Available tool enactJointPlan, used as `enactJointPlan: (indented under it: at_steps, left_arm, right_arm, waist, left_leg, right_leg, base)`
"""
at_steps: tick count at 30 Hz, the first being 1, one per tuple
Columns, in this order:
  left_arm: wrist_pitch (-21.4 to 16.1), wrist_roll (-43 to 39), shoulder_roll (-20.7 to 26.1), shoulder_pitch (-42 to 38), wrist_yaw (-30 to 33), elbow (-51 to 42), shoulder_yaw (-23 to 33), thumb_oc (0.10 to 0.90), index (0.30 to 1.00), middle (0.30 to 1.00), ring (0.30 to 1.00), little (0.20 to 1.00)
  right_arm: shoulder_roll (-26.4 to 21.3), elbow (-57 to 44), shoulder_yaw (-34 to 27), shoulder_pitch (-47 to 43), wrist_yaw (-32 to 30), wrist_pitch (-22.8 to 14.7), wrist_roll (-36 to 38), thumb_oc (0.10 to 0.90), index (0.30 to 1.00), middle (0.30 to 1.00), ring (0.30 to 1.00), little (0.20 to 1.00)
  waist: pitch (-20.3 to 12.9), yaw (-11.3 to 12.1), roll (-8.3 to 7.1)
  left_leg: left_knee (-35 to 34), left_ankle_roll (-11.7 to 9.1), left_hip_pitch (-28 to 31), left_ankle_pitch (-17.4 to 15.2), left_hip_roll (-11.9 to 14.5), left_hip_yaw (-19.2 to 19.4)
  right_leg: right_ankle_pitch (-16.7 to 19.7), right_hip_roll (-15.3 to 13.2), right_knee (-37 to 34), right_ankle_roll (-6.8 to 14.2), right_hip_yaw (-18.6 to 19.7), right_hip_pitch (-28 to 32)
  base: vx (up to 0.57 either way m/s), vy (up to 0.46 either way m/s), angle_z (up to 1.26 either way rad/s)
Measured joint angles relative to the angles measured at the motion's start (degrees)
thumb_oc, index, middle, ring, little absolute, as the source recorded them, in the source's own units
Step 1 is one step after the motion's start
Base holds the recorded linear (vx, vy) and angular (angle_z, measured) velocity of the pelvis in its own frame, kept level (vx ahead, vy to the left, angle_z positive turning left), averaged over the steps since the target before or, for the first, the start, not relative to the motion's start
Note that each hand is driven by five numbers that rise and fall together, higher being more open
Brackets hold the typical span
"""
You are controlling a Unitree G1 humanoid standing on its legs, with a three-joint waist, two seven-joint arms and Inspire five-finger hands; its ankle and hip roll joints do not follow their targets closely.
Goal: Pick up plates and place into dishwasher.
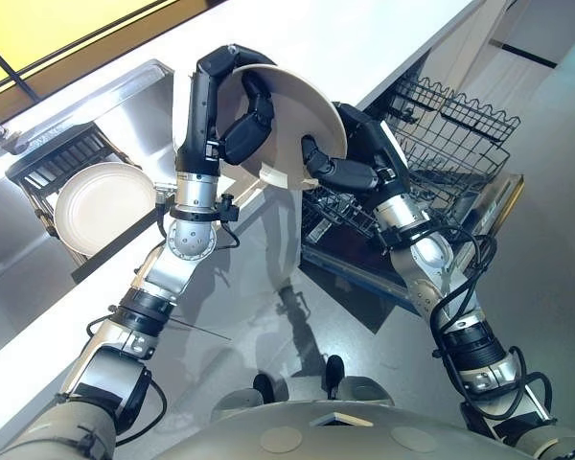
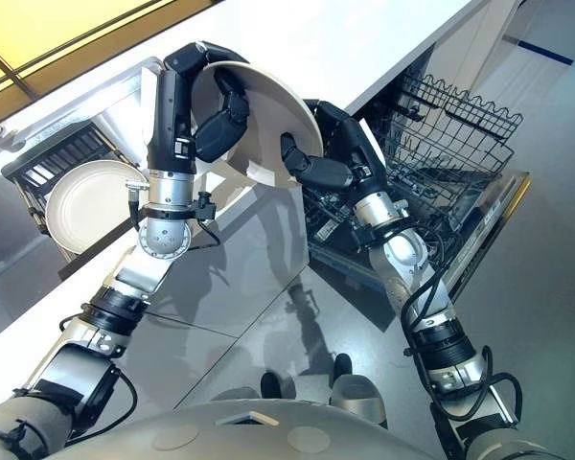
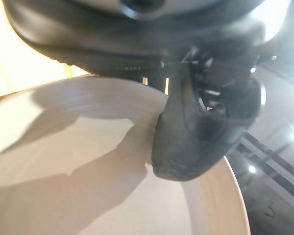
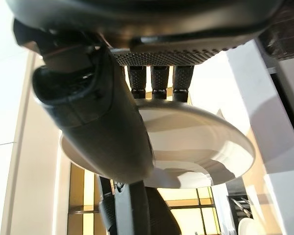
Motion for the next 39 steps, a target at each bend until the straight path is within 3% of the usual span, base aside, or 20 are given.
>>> enactJointPlan:
  at_steps: [9, 10, 11, 12, 19, 21, 26, 31, 35, 39]
  left_arm:
    - [2.44, -5.48, -1.44, 1.83, -5.32, -0.05, 0.05, 0.1, 0.3, 0.3, 0.3, 0.2]
    - [2.53, -6.38, -1.43, 1.88, -6.07, -0.05, 0.06, 0.147, 0.34, 0.34, 0.34, 0.247]
    - [2.58, -7.62, -1.47, 2.03, -6.93, -0.05, 0.13, 0.391, 0.549, 0.549, 0.549, 0.491]
    - [2.75, -8.79, -1.58, 2.08, -7.69, -0.05, 0.14, 0.8, 0.9, 0.9, 0.9, 0.9]
    - [4.92, -25.46, -2.09, 2.37, -23.23, -0.9, -0.77, 0.8, 0.9, 0.9, 0.9, 0.9]
    - [5.92, -27.17, -1.96, 2.36, -24.97, -1.44, -0.81, 0.8, 0.9, 0.9, 0.9, 0.9]
    - [8.81, -31.37, 3.68, -0.22, -26.82, -2.29, 0.13, 0.8, 0.9, 0.9, 0.9, 0.9]
    - [8.83, -32.59, 9.49, -1.29, -26.57, -2.8, 6.58, 0.8, 0.9, 0.9, 0.9, 0.9]
    - [8.81, -32.9, 13.49, -1.18, -26.38, -2.66, 12.05, 0.8, 0.9, 0.9, 0.9, 0.9]
    - [8.79, -34.63, 15.23, -0.83, -25.91, -2.54, 15.85, 0.8, 0.9, 0.9, 0.9, 0.9]
  right_arm:
    - [-0.19, 0.55, 0.29, 1.97, -1.03, -0.28, -0.06, 0.1, 0.3, 0.3, 0.3, 0.2]
    - [-0.21, 0.55, 0.29, 2.13, -1.04, -0.46, -0.06, 0.1, 0.3, 0.3, 0.3, 0.2]
    - [-0.27, 0.55, 0.29, 2.2, -1.09, -0.55, -0.07, 0.1, 0.3, 0.3, 0.3, 0.2]
    - [-0.33, 0.55, 0.29, 2.21, -1.14, -0.57, -0.07, 0.1, 0.3, 0.3, 0.3, 0.2]
    - [-2.6, 2.92, -2.59, 1.02, -6.66, -1.37, -0.02, 0.1, 0.3, 0.3, 0.3, 0.2]
    - [-2.85, 3.0, -3.53, -0.66, -8.68, -2.6, -0.35, 0.1, 0.3, 0.3, 0.3, 0.2]
    - [-6.2, 6.88, -8.92, -9.18, -16.78, -6.43, -4.76, 0.1, 0.3, 0.3, 0.3, 0.2]
    - [-13.58, 16.14, -16.84, -13.1, -26.63, -8.48, -10.43, 0.1, 0.3, 0.3, 0.3, 0.2]
    - [-19.28, 27.97, -21.41, -13.25, -30.29, -6.56, -16.66, 0.1, 0.3, 0.3, 0.3, 0.2]
    - [-21.19, 35.32, -22.56, -11.9, -30.06, -3.26, -20.61, 0.1, 0.3, 0.3, 0.3, 0.2]
  waist:
    - [0.07, 0.34, -0.13]
    - [0.08, 0.34, -0.14]
    - [0.08, 0.32, -0.14]
    - [0.08, 0.33, -0.14]
    - [0.08, 1.6, -0.14]
    - [0.08, 1.6, -0.14]
    - [0.08, 1.63, -0.12]
    - [0.07, 3.08, -0.09]
    - [0.11, 3.45, -0.03]
    - [0.18, 4.52, 0.09]
  left_leg:
    - [-0.02, 0.08, -0.1, 0.06, -0.06, -0.23]
    - [-0.02, 0.09, -0.1, 0.06, -0.06, -0.26]
    - [-0.02, 0.09, -0.1, 0.06, -0.06, -0.28]
    - [-0.02, 0.09, -0.1, 0.06, -0.06, -0.29]
    - [-0.02, 0.2, -0.09, 0.14, -0.15, -0.65]
    - [-0.02, 0.22, -0.09, 0.16, -0.13, -0.72]
    - [-0.04, 0.2, -0.18, 0.44, -0.18, -2.65]
    - [-0.07, 0.25, -0.54, 0.61, -0.21, -3.64]
    - [-0.08, 0.49, -1.29, 0.92, -0.44, -5.38]
    - [-0.15, 0.48, -1.31, 0.95, -0.44, -5.88]
  right_leg:
    - [-0.01, -0.1, -0.01, 0.01, -0.39, 0.02]
    - [-0.01, -0.11, -0.01, 0.01, -0.48, 0.02]
    - [-0.01, -0.12, -0.01, 0.02, -0.66, 0.03]
    - [-0.01, -0.12, -0.01, 0.01, -0.7, 0.02]
    - [-0.02, -0.25, -0.03, 0.03, -0.96, 0.21]
    - [-0.02, -0.26, -0.05, 0.04, -1.02, 0.27]
    - [-0.12, -0.36, -0.09, 0.13, -2.14, 0.67]
    - [-0.27, -0.57, -0.09, 0.26, -2.9, 0.84]
    - [-0.46, -1.03, -0.08, 0.45, -4.21, 0.84]
    - [-0.58, -1.09, -0.07, 0.57, -4.79, 1.11]
  base:
    - [0.0, 0.0, 0.0]
    - [0.0, 0.0, 0.0]
    - [0.0, 0.0, 0.0]
    - [0.0, 0.0, 0.0]
    - [0.01, -0.008, 0.01]
    - [0.0, -0.015, 0.01]
    - [0.0, -0.039, 0.11]
    - [0.0, -0.042, 0.11]
    - [0.03, -0.026, 0.22]
    - [0.06, -0.017, 0.08]
